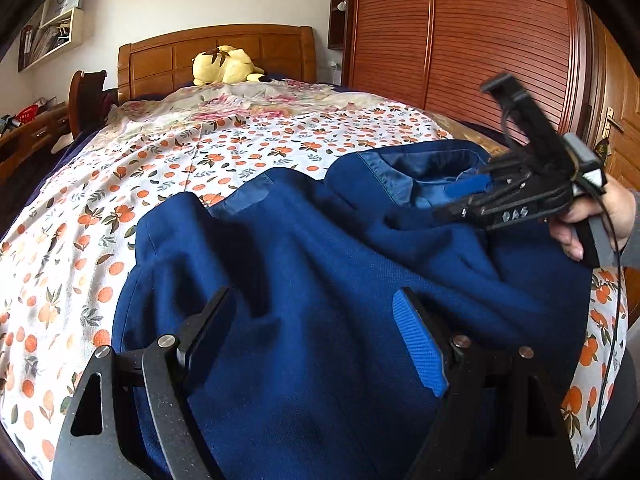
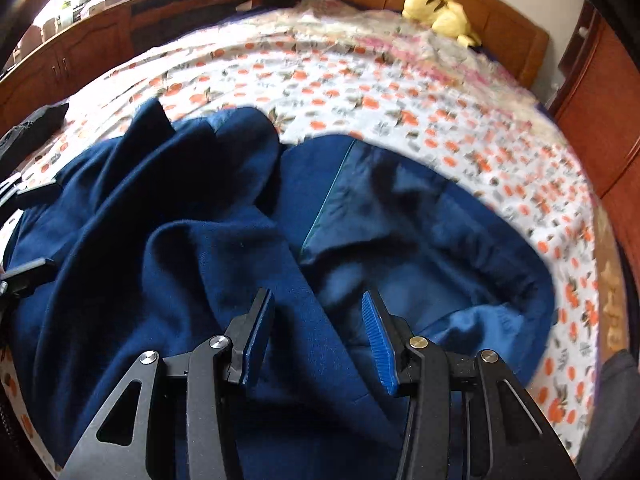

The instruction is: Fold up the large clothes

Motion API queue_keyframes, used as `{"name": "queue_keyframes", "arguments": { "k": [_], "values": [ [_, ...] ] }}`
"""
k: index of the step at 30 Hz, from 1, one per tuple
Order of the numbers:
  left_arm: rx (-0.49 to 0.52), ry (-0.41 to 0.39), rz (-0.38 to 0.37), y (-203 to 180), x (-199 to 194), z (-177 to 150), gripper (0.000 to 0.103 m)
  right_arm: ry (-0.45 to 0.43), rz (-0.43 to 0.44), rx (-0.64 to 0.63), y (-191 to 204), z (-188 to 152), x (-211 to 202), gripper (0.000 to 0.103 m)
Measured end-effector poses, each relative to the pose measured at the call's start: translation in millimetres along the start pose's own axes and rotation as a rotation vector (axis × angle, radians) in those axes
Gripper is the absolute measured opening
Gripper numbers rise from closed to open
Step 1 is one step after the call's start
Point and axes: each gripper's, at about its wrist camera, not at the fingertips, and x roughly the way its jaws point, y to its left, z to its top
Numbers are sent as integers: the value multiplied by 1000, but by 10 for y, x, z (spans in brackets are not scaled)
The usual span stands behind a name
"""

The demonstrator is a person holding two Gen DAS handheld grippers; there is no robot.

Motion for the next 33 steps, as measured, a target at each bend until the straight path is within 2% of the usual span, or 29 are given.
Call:
{"name": "queue_keyframes", "arguments": {
  "k": [5,8,9,17,22,26,31,32,33],
  "values": [
    [-7,-4,-8,27,-12,-2,81,62,3,-27,30,-40,136,47],
    [-7,-4,-8,31,-20,-6,81,84,28,-30,40,-35,152,37],
    [-7,-4,-7,32,-17,-2,81,89,36,-32,37,-19,155,36],
    [-7,-3,-7,34,-20,-3,81,17,87,41,-57,162,78,36],
    [-7,-4,-8,32,-23,-4,81,59,65,1,14,174,235,36],
    [-7,-3,-8,33,-9,11,81,120,92,22,13,156,415,37],
    [-7,-2,-8,37,-14,8,81,133,111,14,16,136,496,37],
    [-7,-1,-8,33,-15,7,81,132,108,0,39,130,508,29],
    [-7,-1,-7,31,-15,6,81,135,119,-17,72,125,515,17]
  ]
}}
